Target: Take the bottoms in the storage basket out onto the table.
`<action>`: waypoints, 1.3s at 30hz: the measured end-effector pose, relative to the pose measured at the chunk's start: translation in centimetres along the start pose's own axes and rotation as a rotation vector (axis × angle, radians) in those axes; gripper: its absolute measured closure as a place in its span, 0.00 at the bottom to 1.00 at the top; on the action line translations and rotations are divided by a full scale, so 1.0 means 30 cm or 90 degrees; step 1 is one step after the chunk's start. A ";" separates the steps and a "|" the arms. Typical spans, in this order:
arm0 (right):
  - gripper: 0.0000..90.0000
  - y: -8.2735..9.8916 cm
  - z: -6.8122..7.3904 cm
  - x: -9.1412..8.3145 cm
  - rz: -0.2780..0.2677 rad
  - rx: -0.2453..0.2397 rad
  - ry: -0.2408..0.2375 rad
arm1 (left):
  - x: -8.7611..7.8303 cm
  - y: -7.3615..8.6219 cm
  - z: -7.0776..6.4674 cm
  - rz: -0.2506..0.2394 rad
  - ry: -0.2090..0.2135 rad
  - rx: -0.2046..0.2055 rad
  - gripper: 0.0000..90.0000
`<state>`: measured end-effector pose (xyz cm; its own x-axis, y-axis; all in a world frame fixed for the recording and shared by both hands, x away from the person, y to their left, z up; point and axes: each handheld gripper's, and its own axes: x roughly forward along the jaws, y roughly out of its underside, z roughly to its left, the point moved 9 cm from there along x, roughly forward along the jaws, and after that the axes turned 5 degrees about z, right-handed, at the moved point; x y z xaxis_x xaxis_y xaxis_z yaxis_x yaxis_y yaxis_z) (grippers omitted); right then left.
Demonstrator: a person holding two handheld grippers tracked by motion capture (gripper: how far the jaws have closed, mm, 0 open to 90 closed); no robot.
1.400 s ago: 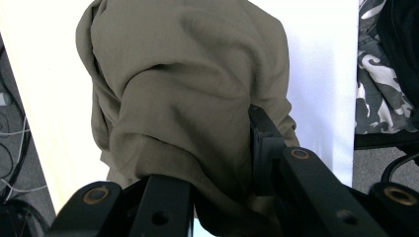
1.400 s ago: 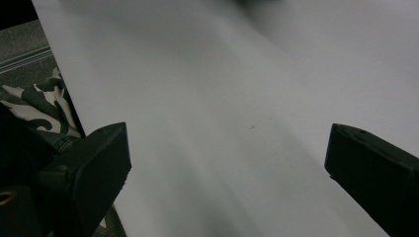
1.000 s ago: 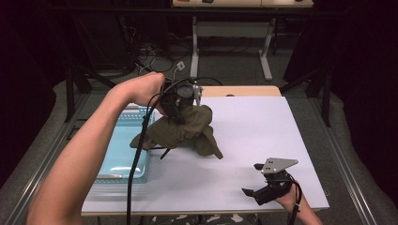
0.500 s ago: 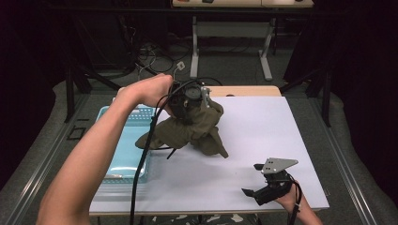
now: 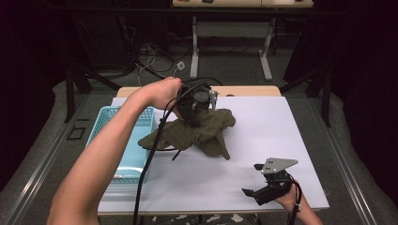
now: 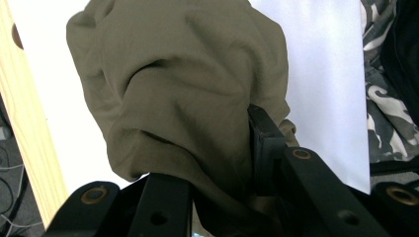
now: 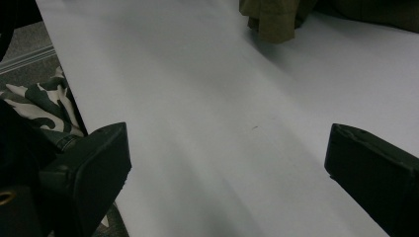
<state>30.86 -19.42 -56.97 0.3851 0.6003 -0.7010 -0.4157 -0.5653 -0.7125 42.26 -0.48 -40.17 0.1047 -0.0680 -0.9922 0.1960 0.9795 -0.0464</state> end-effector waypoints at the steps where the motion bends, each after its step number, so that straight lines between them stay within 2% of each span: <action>1: 0.04 0.000 0.000 0.000 0.000 -0.001 0.000 | 0.003 -0.006 0.000 -0.004 0.000 -0.002 0.83; 8: 0.04 0.000 0.001 -0.002 0.000 0.002 0.002 | 0.022 -0.035 0.006 -0.019 -0.006 0.001 0.83; 17: 0.04 -0.001 -0.001 -0.002 -0.002 -0.002 0.002 | 0.046 -0.057 0.015 -0.024 -0.008 -0.002 0.83; 21: 0.04 0.000 -0.003 -0.002 -0.002 -0.003 0.004 | 0.046 -0.072 0.018 -0.030 -0.013 0.005 0.83; 26: 0.04 0.000 -0.001 -0.003 0.000 -0.004 0.003 | 0.053 -0.094 0.017 -0.032 -0.010 0.013 0.83; 39: 0.04 -0.001 0.000 -0.004 -0.003 -0.004 0.002 | 0.085 -0.126 0.025 -0.043 -0.006 0.014 0.83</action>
<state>30.84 -19.47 -56.86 0.3901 0.6007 -0.6979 -0.4089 -0.5661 -0.7158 42.50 -4.50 -42.43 0.1001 -0.1356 -0.9857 0.2239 0.9683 -0.1104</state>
